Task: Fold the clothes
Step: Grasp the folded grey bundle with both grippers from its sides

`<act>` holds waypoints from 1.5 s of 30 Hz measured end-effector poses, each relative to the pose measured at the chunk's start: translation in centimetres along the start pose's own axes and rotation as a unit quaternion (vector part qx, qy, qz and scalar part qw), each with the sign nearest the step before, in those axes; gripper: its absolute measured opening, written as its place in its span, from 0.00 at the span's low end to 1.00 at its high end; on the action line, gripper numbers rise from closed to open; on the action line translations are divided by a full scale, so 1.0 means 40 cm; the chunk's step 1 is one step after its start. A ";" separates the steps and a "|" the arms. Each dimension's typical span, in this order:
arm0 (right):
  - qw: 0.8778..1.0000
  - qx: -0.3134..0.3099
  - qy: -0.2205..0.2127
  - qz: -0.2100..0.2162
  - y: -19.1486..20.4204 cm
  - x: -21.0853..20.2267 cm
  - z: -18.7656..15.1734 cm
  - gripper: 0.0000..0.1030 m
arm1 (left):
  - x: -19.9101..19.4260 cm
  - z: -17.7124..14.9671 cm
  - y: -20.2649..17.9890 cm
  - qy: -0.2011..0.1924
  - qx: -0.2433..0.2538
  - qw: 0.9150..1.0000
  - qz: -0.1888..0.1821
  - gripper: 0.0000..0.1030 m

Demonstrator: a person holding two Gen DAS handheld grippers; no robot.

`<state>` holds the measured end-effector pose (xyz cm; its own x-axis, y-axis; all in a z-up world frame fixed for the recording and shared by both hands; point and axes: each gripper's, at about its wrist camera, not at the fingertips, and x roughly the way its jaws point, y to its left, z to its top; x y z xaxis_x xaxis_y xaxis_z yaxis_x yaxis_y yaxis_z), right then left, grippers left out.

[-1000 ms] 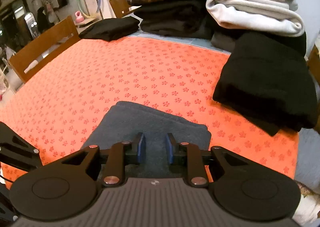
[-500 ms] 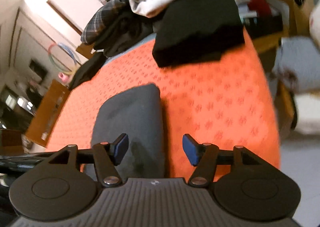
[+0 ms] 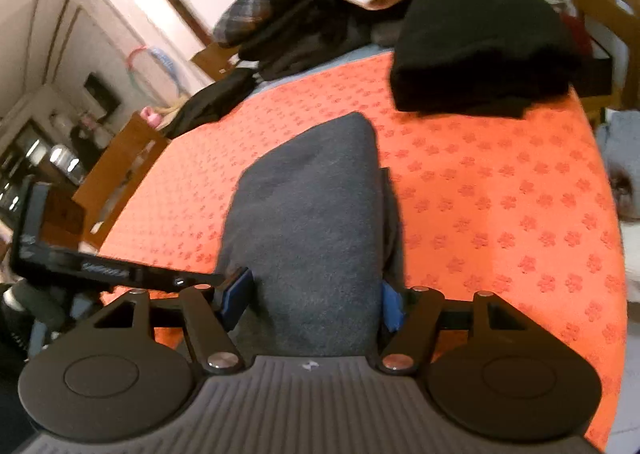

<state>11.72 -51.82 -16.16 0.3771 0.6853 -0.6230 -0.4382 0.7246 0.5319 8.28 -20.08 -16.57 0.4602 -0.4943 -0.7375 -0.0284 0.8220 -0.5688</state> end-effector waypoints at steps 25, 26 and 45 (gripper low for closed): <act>0.997 0.071 -0.009 -0.008 -0.041 0.039 0.004 0.71 | 0.008 0.005 -0.014 -0.007 0.026 1.000 -0.006 0.36; 0.998 0.068 -0.008 -0.013 -0.041 0.038 0.005 0.73 | 0.007 0.004 -0.015 -0.006 0.027 1.000 -0.003 0.34; 0.993 0.117 -0.018 0.029 -0.074 0.032 -0.024 0.69 | 0.012 0.026 -0.011 0.018 0.010 1.000 -0.002 0.32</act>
<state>12.70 -53.16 -19.08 0.3872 0.7253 -0.5692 -0.2607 0.6783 0.6869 9.43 -20.40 -16.31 0.4274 -0.5070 -0.7485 -0.0093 0.8255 -0.5644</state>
